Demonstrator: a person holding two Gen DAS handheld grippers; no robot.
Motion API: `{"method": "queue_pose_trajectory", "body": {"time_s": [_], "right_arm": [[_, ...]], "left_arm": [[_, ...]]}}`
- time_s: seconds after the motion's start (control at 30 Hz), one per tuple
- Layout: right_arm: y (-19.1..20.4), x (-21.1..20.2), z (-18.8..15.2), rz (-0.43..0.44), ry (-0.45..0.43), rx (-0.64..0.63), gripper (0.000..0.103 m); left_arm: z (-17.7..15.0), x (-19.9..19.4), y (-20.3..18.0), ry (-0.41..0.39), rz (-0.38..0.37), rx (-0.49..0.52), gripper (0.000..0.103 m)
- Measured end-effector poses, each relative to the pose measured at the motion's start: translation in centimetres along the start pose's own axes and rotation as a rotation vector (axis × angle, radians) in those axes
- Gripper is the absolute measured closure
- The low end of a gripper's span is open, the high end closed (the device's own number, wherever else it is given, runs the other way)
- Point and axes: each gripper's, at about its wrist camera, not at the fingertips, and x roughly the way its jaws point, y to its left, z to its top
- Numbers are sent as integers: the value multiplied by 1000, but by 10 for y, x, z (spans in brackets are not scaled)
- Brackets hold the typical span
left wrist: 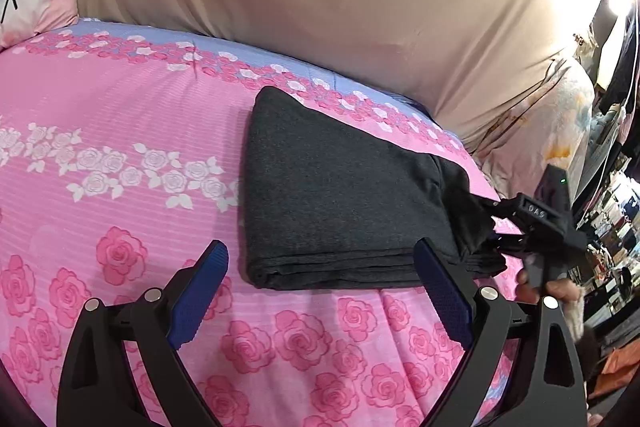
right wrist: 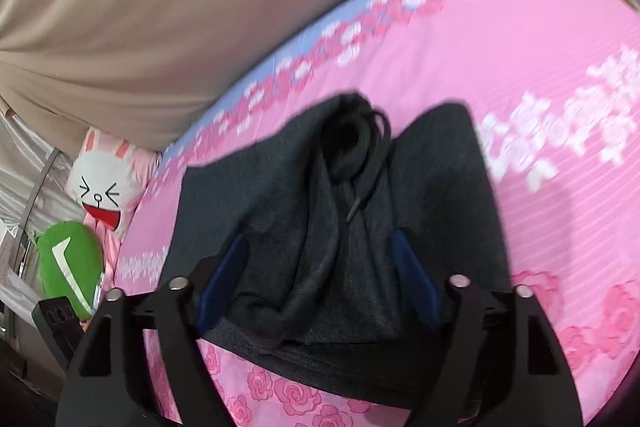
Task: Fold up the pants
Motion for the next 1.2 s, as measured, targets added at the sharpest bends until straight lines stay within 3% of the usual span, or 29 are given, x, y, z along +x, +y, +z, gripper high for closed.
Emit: {"method": "queue_pose_trajectory", "body": {"time_s": [0.13, 0.33, 0.47, 0.53, 0.57, 0.6, 0.67, 0.77, 0.83, 0.97, 1.07, 1.13, 1.2], "right_arm": [[10, 2, 0, 29, 3, 8, 14], [11, -11, -3, 160, 8, 23, 11], [10, -4, -5, 84, 18, -7, 13], [18, 4, -9, 23, 19, -66, 45], [23, 9, -10, -47, 15, -104, 75], [27, 9, -10, -64, 8, -118, 85], [37, -5, -5, -54, -44, -140, 87], [51, -48, 1, -13, -139, -170, 87], [52, -63, -2, -58, -169, -197, 87], [1, -37, -16, -199, -46, -123, 84], [-7, -50, -23, -173, -95, -91, 76], [-5, -65, -17, -189, -152, -89, 65], [-9, -73, -10, -212, -182, -96, 30]], "left_arm": [[-1, 1, -4, 1, 7, 5, 11], [-2, 0, -5, -7, 13, 15, 11], [-2, 1, -5, -5, 13, 14, 11], [-2, 2, -5, -7, 12, 15, 11], [-2, 2, -5, -6, 13, 14, 11], [-2, 2, -4, -4, 13, 11, 11], [-2, 2, -3, -3, 12, 4, 11], [-2, 0, 0, -7, 12, -8, 11], [-2, -1, 1, -10, 5, -16, 11], [4, 4, 4, 12, -33, -35, 11], [18, 13, 10, 35, -82, -105, 11], [34, 29, 20, 76, -88, -196, 11], [47, 50, 26, 127, -69, -251, 11]]}}
